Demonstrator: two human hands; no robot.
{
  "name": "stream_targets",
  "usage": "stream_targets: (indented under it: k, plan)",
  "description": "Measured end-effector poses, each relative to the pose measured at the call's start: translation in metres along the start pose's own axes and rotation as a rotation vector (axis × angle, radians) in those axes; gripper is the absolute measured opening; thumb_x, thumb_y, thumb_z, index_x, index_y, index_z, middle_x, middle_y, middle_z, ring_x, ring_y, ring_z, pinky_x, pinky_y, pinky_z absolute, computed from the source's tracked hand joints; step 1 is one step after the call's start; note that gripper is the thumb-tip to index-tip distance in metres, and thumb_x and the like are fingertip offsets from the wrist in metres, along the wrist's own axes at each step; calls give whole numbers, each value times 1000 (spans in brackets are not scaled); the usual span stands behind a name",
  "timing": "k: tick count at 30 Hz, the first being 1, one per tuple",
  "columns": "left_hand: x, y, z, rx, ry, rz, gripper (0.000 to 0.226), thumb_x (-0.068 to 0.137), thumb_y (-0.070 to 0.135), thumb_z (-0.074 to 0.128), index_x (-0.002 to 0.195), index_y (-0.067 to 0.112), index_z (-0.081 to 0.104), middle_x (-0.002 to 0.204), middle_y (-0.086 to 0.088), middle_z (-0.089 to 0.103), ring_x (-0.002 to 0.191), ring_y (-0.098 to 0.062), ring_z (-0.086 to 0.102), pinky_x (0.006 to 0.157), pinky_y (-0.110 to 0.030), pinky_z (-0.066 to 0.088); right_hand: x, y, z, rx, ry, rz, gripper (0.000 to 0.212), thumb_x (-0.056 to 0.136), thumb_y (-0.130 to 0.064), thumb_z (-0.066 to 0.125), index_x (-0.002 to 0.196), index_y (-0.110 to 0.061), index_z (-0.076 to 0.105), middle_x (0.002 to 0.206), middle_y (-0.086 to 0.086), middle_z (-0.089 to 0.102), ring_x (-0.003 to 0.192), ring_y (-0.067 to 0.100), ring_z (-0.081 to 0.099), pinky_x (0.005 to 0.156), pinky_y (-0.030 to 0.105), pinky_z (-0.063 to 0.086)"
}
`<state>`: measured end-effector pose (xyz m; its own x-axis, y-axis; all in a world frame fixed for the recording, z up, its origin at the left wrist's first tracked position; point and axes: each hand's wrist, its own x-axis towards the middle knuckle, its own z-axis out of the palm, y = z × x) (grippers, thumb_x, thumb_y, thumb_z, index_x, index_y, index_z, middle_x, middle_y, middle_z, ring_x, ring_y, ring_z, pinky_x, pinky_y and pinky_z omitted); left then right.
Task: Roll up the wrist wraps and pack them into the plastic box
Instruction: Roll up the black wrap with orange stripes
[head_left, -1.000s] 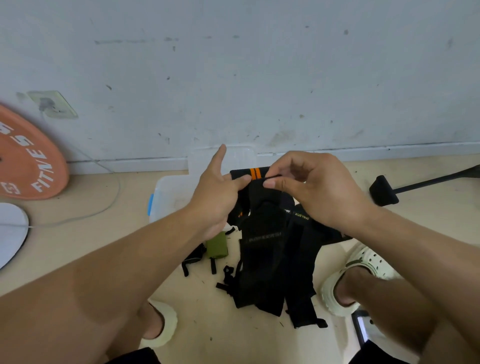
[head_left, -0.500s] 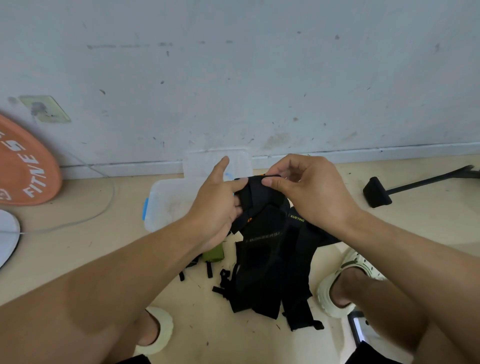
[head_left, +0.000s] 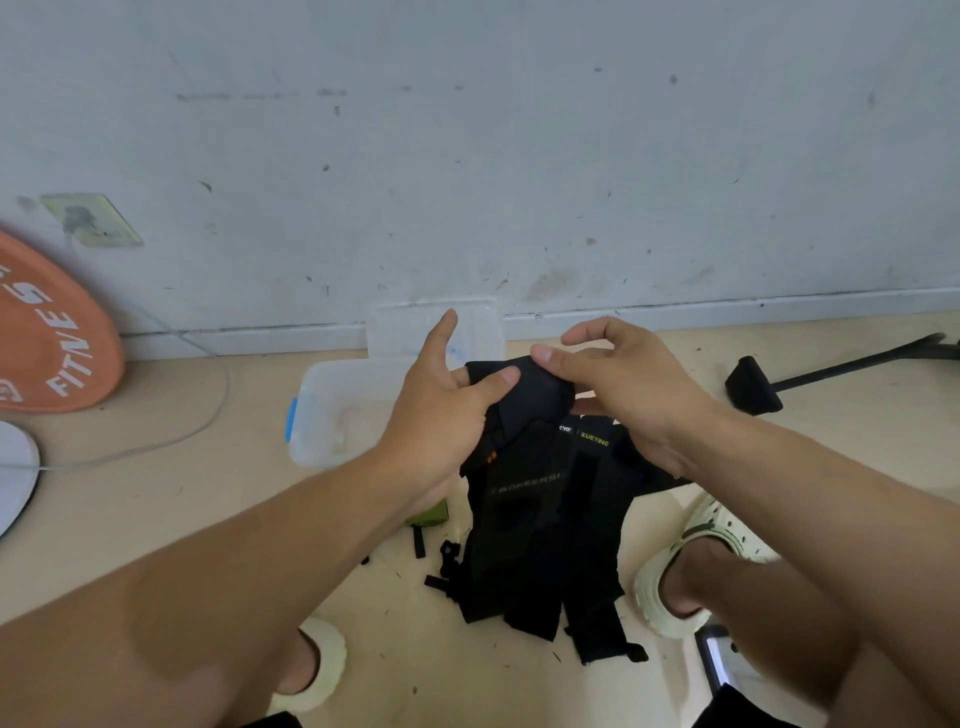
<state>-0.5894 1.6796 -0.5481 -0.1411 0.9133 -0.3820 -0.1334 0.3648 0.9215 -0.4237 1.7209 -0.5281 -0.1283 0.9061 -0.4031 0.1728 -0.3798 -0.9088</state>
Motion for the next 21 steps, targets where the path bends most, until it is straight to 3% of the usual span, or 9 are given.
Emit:
stream_targets:
  k: [3, 6, 11, 14, 17, 21]
  plan:
    - [0, -2, 0, 11, 33, 11, 83, 98, 14, 71, 160, 44, 24, 97, -2, 81, 96, -21, 78, 88, -40, 61, -3, 4, 6, 20, -15, -44, 35, 83, -12, 85, 111, -19, 64, 87, 5, 76, 70, 13, 72, 67, 27, 53]
    - [-3, 0, 2, -19, 57, -22, 80, 98, 13, 70, 160, 41, 27, 93, -1, 80, 90, -18, 78, 72, -27, 61, -3, 6, 9, 23, 9, -72, 35, 84, -6, 83, 110, -20, 63, 88, 6, 77, 63, 11, 70, 69, 34, 54]
    - [-4, 2, 0, -201, 98, -189, 90, 92, 15, 77, 162, 32, 23, 125, -9, 69, 99, -26, 76, 68, -33, 63, -4, 9, 13, 73, 35, -87, 33, 86, -6, 81, 110, -17, 61, 91, 8, 79, 71, 17, 74, 67, 32, 56]
    - [-2, 3, -1, -237, 151, -160, 86, 92, 11, 77, 160, 34, 29, 127, -8, 71, 99, -25, 76, 60, -28, 61, -5, 10, 15, 67, 14, -70, 42, 84, -10, 84, 116, -17, 58, 92, 9, 78, 81, 26, 76, 78, 38, 60]
    - [1, 3, -3, -243, 195, -130, 85, 92, 12, 77, 159, 36, 30, 131, -8, 69, 106, -26, 74, 78, -36, 64, -6, 12, 14, -22, -63, 4, 53, 77, -17, 90, 119, -20, 58, 81, 1, 72, 76, 20, 74, 72, 31, 58]
    - [4, 2, -4, -211, 227, -101, 83, 92, 12, 77, 158, 36, 32, 135, -10, 67, 111, -29, 72, 95, -48, 60, -8, 11, 18, -85, -54, -22, 48, 79, -15, 89, 116, -19, 58, 76, 4, 71, 69, 20, 73, 65, 31, 60]
